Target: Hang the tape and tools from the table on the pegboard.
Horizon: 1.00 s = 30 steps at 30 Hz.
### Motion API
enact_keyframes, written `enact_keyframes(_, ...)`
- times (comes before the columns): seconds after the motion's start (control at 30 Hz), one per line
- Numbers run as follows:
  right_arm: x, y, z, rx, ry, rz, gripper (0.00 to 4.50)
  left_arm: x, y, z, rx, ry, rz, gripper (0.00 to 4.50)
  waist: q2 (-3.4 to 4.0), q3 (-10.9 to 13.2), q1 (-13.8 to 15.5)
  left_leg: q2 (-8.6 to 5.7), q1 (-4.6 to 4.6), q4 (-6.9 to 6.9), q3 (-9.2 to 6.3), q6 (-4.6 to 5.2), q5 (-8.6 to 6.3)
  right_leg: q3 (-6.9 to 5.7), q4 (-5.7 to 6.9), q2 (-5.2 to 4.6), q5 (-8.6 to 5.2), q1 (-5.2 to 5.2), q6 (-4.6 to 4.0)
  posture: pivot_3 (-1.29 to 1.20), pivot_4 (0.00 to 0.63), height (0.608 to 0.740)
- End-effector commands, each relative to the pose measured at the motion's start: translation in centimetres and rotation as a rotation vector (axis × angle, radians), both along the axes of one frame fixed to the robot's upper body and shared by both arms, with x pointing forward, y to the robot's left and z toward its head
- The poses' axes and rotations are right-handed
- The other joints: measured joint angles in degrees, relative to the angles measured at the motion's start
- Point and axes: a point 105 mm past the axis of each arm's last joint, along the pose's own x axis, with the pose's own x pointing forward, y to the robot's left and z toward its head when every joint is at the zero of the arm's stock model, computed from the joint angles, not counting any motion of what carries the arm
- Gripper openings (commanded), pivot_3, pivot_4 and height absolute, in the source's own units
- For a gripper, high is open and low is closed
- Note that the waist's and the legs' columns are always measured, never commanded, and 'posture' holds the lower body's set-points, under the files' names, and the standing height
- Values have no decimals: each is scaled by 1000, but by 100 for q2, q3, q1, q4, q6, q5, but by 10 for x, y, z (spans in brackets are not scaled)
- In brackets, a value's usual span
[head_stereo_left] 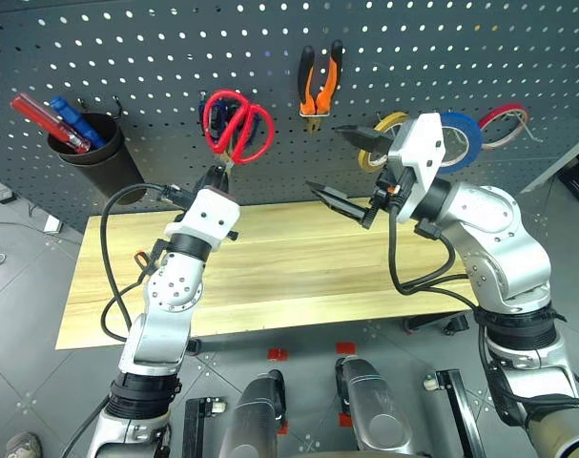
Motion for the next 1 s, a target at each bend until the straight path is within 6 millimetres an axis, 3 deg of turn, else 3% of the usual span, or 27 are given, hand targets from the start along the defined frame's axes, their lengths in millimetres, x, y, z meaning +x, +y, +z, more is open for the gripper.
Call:
enact_keyframes(0.03,-10,4,10,7,-54,46,4500,-2,1,-1,-43,6,-3,310,0,0,-14,0,0,0,0,0,0,0,0,0,0,0,0,-362,331,740)
enact_keyframes(0.07,-10,4,10,5,-54,47,4500,-2,3,-2,-57,8,10,310,0,0,-15,0,0,1,0,0,0,0,0,0,0,1,0,-362,332,740)
enact_keyframes(0.3,-13,8,6,0,-45,65,4500,-7,10,-12,-109,45,47,2490,0,0,-17,0,2,2,0,0,0,1,11,0,0,-1,0,-356,336,740)
enact_keyframes(0.37,-15,10,2,-4,-29,77,4500,-12,9,-19,-111,74,48,3017,0,0,-20,0,2,3,0,0,0,1,10,0,0,-1,0,-358,333,740)
enact_keyframes(0.4,-16,12,-7,1,38,85,4500,-17,10,-33,-153,142,52,3290,0,0,-25,0,2,2,0,0,0,2,9,0,0,-1,0,-356,331,740)
enact_keyframes(0.5,-18,18,-31,-29,163,86,4500,-31,20,-60,-241,265,112,3290,1,-1,-45,1,5,0,1,0,0,4,5,0,0,1,0,-351,331,740)
enact_keyframes(0.6,-30,32,-44,-64,238,126,4500,-45,44,-83,-429,381,234,3290,-1,3,-35,1,-1,0,1,1,-1,5,1,0,0,-3,0,-342,336,740)
enact_keyframes(0.73,-34,58,-49,-88,304,131,4500,-56,93,-105,-644,474,447,3290,-5,9,-31,4,5,6,-3,1,0,0,18,2,-1,-1,1,-318,356,740)
enact_keyframes(1.0,-35,94,-50,-215,395,152,4500,-48,150,-113,-909,534,567,3290,-45,101,13,5,4,10,-4,0,0,-1,19,8,0,-6,0,-300,405,740)
